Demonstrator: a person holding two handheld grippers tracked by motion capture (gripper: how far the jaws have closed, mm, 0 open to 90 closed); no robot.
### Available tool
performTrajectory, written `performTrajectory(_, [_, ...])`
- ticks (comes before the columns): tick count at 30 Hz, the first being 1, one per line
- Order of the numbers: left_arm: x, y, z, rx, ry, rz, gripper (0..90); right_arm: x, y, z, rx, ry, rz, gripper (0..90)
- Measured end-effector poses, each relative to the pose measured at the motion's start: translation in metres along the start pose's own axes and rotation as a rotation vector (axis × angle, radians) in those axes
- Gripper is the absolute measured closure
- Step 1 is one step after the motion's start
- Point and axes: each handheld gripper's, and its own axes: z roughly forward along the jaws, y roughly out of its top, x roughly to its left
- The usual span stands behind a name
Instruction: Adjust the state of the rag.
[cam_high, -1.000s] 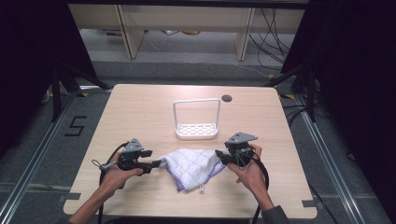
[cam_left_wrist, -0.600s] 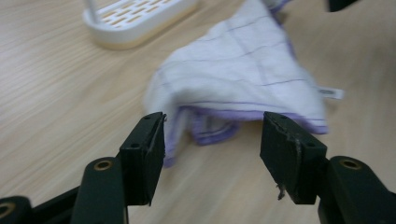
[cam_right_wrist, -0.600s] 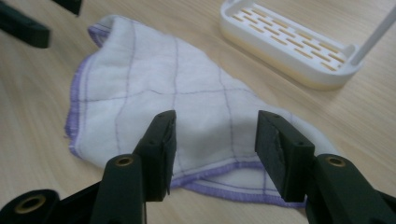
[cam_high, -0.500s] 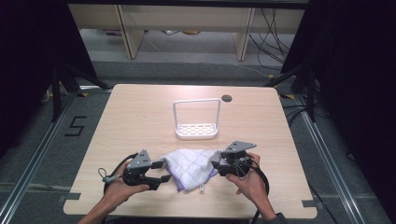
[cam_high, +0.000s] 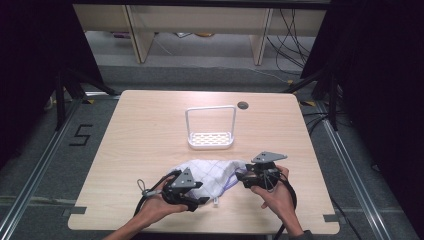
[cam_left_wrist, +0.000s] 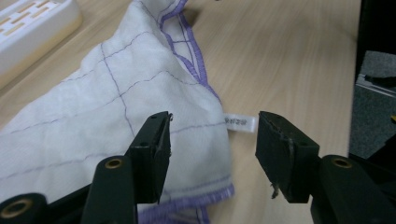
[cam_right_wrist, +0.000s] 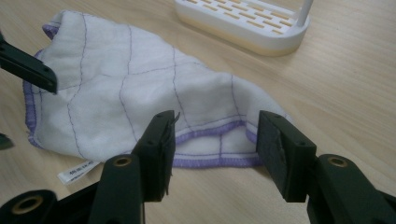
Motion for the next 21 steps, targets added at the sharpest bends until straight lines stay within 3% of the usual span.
performTrajectory(1, [0.0, 0.001, 0.006, 0.01, 0.005, -0.001, 44.8, -0.001, 0.0, -0.001, 0.0, 0.003, 0.002, 48.1])
performTrajectory(3, [0.003, 0.002, 0.014, 0.067, 0.025, 0.046, 46.8, -0.002, -0.001, -0.001, -0.005, 0.0, 0.002, 47.9])
performTrajectory(5, [0.005, 0.0, 0.021, 0.097, 0.021, 0.045, 51.6, -0.002, -0.002, -0.001, -0.002, 0.003, 0.01, 47.8])
performTrajectory(8, [0.011, -0.003, 0.027, 0.098, 0.058, 0.053, 69.6, -0.003, -0.004, 0.0, 0.007, 0.011, 0.011, 47.8])
performTrajectory(9, [0.011, -0.003, 0.027, 0.089, 0.051, 0.043, 74.6, -0.004, -0.005, 0.002, 0.001, 0.01, -0.006, 47.9])
performTrajectory(10, [0.011, -0.002, 0.027, 0.074, 0.05, 0.044, 79.3, -0.003, -0.004, 0.002, 0.009, 0.014, 0.008, 47.8])
performTrajectory(11, [0.013, -0.001, 0.024, 0.078, 0.042, 0.065, 81.6, -0.002, -0.004, 0.002, 0.012, 0.013, 0.011, 47.9])
performTrajectory(12, [0.012, 0.0, 0.023, 0.034, 0.036, 0.024, 82.5, -0.003, -0.004, 0.002, 0.008, 0.016, 0.003, 47.9])
performTrajectory(14, [0.016, 0.006, 0.015, 0.011, 0.014, 0.013, 82.8, -0.003, -0.004, 0.002, 0.009, 0.015, 0.005, 47.9])
performTrajectory(15, [0.018, 0.011, 0.009, -0.015, -0.011, -0.018, 83.2, -0.003, -0.004, 0.001, 0.01, 0.016, 0.007, 48.3])
performTrajectory(17, [0.019, 0.015, 0.002, -0.037, -0.033, -0.041, 83.3, -0.005, -0.004, 0.002, 0.006, 0.016, -0.005, 48.4])
performTrajectory(18, [0.022, 0.017, -0.003, -0.057, -0.049, -0.055, 83.3, -0.003, -0.004, 0.0, 0.013, 0.016, 0.017, 48.4])
performTrajectory(21, [0.034, 0.027, -0.024, -0.124, -0.081, -0.111, 83.9, -0.005, -0.004, -0.001, 0.004, 0.016, 0.009, 48.9])
